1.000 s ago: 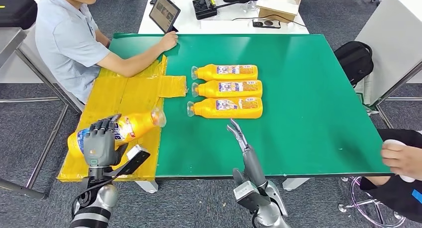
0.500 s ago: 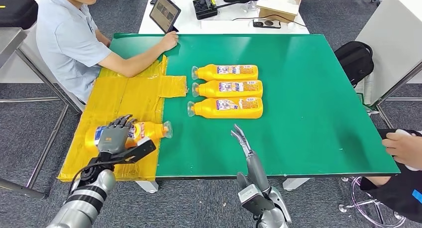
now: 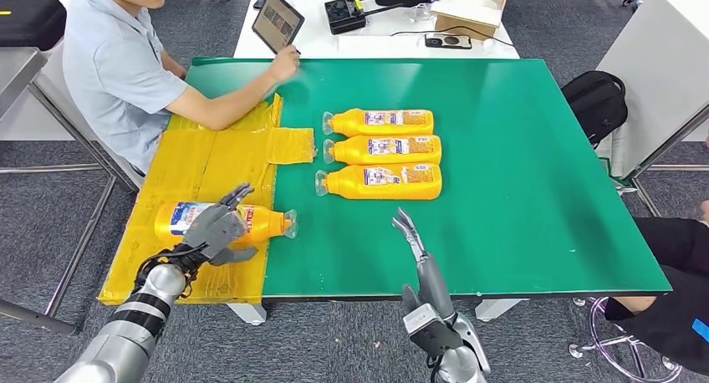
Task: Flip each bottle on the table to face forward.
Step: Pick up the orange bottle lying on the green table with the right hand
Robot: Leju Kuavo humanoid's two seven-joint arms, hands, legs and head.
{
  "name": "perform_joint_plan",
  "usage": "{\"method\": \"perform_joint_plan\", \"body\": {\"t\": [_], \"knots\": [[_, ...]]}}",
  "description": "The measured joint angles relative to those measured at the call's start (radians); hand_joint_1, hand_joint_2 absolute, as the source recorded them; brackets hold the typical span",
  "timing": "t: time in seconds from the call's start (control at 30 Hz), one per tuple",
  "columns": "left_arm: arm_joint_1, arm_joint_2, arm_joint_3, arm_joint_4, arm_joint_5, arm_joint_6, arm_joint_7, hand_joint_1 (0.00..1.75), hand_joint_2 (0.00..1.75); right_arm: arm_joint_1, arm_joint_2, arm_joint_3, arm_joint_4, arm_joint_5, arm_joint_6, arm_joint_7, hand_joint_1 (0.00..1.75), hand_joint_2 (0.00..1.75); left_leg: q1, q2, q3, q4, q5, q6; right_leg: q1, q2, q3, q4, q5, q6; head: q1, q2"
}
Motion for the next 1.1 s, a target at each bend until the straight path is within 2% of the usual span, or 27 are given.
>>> {"method": "perform_joint_plan", "body": {"t": [0.13, 0.23, 0.37, 0.5, 0.6, 0.67, 0.73, 0.9, 0.97, 1.03, 1.1], "knots": [[0.018, 0.007, -0.009, -0.036, 0.051, -0.031, -0.007, 0.0, 1.75, -0.005, 0.0, 0.0, 0.013, -0.003, -0.001, -0.001, 0.0, 0.0, 0.0, 0.0, 0.0, 0.0, 0.0, 0.0, 0.0, 0.0, 0.0, 0.0, 0.0, 0.0, 0.0, 0.0], [0.041, 0.011, -0.015, -0.076, 0.114, -0.017, -0.033, 0.0, 1.75, -0.009, 0.0, 0.0, 0.02, -0.001, -0.013, -0.001, 0.0, 0.0, 0.0, 0.0, 0.0, 0.0, 0.0, 0.0, 0.0, 0.0, -0.001, 0.0, 0.0, 0.0, 0.0, 0.0], [0.093, -0.014, -0.02, -0.213, 0.248, 0.101, -0.064, 0.0, 1.75, -0.009, 0.0, 0.0, 0.023, 0.031, -0.062, -0.001, 0.0, 1.75, 0.0, 0.0, -0.002, 0.0, 0.0, 0.0, 0.0, 0.0, -0.002, 0.0, 0.0, 0.0, 0.0, 0.0], [0.147, -0.082, -0.021, -0.389, 0.411, 0.232, -0.058, 0.0, 1.75, -0.012, -0.005, 0.0, 0.024, 0.171, -0.201, 0.008, 0.0, 1.75, 0.0, -0.001, -0.003, 0.0, 0.0, 0.0, 0.0, 0.0, -0.003, 0.0, 0.0, 0.0, 0.0, 0.0], [0.19, -0.138, -0.013, -0.507, 0.591, 0.358, -0.04, 0.0, 1.75, -0.041, -0.032, 0.002, 0.052, 0.376, -0.341, 0.096, 0.0, 1.75, -0.001, 0.0, -0.002, 0.0, -0.001, 0.001, -0.001, 0.0, -0.002, -0.001, 0.0, 0.0, 0.0, 0.0], [0.223, -0.169, -0.003, -0.571, 0.676, 0.447, -0.032, 0.0, 1.75, -0.066, -0.06, 0.0, 0.094, 0.457, -0.39, 0.155, 0.0, 1.75, -0.001, 0.0, -0.002, 0.0, -0.001, 0.001, -0.001, 0.0, -0.002, -0.001, 0.0, 0.0, 0.0, 0.0], [0.25, -0.185, 0.003, -0.614, 0.705, 0.488, -0.033, 0.0, 1.75, -0.083, -0.082, -0.004, 0.129, 0.472, -0.404, 0.169, 0.0, 1.75, -0.001, -0.001, -0.002, 0.0, 0.0, 0.0, 0.0, -0.001, -0.002, -0.001, 0.0, 0.0, 0.0, 0.0], [0.278, -0.203, 0.006, -0.669, 0.718, 0.506, -0.035, 0.0, 1.75, -0.105, -0.105, -0.008, 0.178, 0.482, -0.408, 0.172, 0.0, 1.75, 0.0, -0.001, -0.002, 0.0, 0.0, 0.0, 0.0, 0.0, -0.002, 0.0, 0.0, 0.0, 0.0, 0.0], [0.299, -0.21, 0.008, -0.687, 0.672, 0.56, -0.044, 0.0, 1.75, -0.116, -0.116, -0.01, 0.195, 0.517, -0.403, 0.221, 0.0, 1.75, 0.0, 0.0, -0.002, 0.0, 0.0, 0.0, 0.0, 0.0, -0.002, 0.0, 0.0, 0.0, 0.0, 0.0], [0.351, -0.225, 0.008, -0.72, 0.58, 0.659, -0.064, 0.0, 1.75, -0.139, -0.135, -0.018, 0.228, 0.569, -0.393, 0.304, 0.0, 1.75, -0.001, 0.001, -0.002, 0.0, -0.001, 0.001, -0.001, 0.001, -0.002, 0.0, 0.0, 0.0, 0.0, 0.0], [0.408, -0.239, 0.007, -0.751, 0.525, 0.719, -0.082, 0.0, 1.75, -0.164, -0.156, -0.033, 0.267, 0.589, -0.388, 0.343, 0.0, 1.75, -0.001, 0.0, -0.002, 0.0, -0.001, 0.001, -0.002, 0.001, -0.002, -0.001, 0.0, 0.001, 0.0, 0.0]]}}
